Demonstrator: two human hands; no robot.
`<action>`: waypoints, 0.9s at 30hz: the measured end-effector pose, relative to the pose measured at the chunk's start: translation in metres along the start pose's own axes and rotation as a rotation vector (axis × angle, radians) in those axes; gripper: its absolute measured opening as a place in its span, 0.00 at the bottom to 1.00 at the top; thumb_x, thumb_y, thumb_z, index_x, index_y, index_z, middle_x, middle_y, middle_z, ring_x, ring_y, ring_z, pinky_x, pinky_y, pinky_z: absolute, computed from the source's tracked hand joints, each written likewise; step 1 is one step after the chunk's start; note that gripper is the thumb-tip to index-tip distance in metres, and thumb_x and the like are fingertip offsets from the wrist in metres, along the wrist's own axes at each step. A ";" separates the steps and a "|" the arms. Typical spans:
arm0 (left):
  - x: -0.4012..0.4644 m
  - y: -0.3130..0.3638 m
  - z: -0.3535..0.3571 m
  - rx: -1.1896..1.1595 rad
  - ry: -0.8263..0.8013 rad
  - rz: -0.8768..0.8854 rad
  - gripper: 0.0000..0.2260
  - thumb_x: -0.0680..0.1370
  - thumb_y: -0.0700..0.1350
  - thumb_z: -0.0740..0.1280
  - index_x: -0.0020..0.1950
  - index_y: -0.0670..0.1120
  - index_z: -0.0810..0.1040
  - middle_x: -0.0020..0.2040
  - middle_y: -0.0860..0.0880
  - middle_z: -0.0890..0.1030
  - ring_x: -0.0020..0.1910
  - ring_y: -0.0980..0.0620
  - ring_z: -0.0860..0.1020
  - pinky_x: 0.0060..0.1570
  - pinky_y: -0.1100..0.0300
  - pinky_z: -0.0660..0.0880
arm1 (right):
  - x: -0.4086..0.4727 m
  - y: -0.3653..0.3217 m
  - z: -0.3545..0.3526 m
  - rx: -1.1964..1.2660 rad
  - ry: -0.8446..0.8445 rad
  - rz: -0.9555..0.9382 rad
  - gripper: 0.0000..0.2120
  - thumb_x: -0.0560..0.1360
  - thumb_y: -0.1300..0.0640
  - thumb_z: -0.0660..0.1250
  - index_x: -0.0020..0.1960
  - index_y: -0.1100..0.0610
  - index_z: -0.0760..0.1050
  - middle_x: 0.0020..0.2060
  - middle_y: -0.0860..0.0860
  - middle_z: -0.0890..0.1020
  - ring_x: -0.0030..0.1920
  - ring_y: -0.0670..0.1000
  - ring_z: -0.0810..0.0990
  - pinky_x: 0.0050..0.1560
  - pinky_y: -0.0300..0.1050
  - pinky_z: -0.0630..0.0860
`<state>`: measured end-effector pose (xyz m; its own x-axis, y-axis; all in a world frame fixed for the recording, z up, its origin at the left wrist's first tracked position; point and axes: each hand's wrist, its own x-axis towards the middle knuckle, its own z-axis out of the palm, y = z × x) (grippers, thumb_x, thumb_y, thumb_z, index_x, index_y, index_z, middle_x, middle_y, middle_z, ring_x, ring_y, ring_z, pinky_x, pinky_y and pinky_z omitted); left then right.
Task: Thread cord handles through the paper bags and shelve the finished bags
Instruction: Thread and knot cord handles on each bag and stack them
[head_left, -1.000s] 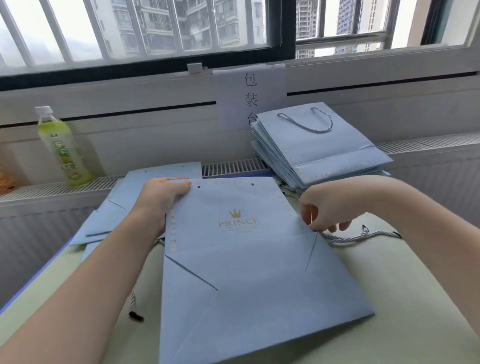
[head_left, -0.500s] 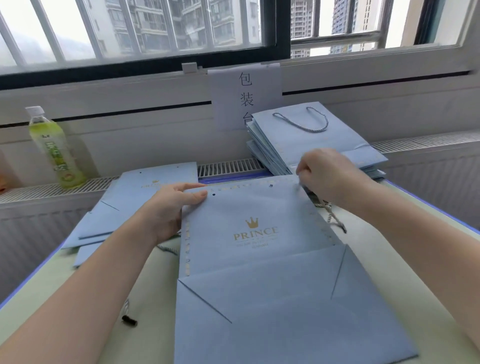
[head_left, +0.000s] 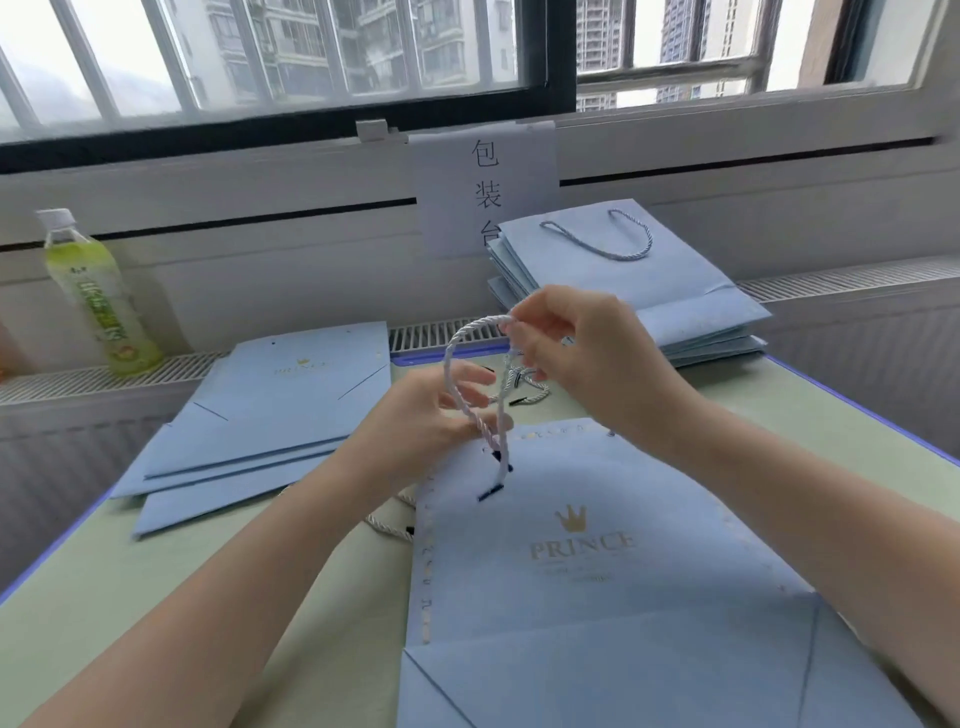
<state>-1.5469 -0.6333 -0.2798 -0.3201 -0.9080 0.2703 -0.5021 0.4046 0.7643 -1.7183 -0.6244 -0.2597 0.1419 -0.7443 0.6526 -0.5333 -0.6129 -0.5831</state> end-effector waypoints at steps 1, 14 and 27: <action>-0.001 0.003 0.000 -0.059 -0.007 0.025 0.20 0.65 0.53 0.74 0.55 0.51 0.78 0.47 0.53 0.81 0.48 0.58 0.79 0.52 0.63 0.75 | -0.002 0.003 0.004 -0.050 -0.035 -0.004 0.04 0.77 0.57 0.66 0.44 0.55 0.77 0.34 0.45 0.80 0.35 0.43 0.77 0.44 0.44 0.76; -0.005 -0.001 0.004 -0.211 0.319 0.185 0.12 0.81 0.46 0.59 0.45 0.42 0.79 0.31 0.48 0.79 0.27 0.55 0.75 0.29 0.67 0.69 | -0.006 0.022 0.009 -0.453 -0.073 0.102 0.10 0.80 0.59 0.58 0.53 0.57 0.78 0.46 0.51 0.80 0.49 0.55 0.76 0.49 0.51 0.73; -0.002 -0.007 0.006 -0.307 0.331 0.092 0.10 0.79 0.33 0.61 0.43 0.44 0.78 0.32 0.51 0.81 0.31 0.57 0.77 0.28 0.66 0.71 | -0.004 0.012 0.004 -0.307 0.017 -0.102 0.15 0.79 0.57 0.61 0.64 0.58 0.72 0.57 0.53 0.76 0.60 0.53 0.72 0.61 0.48 0.68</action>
<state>-1.5475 -0.6340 -0.2893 -0.0536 -0.8761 0.4792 -0.2062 0.4792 0.8531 -1.7219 -0.6302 -0.2713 0.1954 -0.6770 0.7096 -0.7439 -0.5738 -0.3426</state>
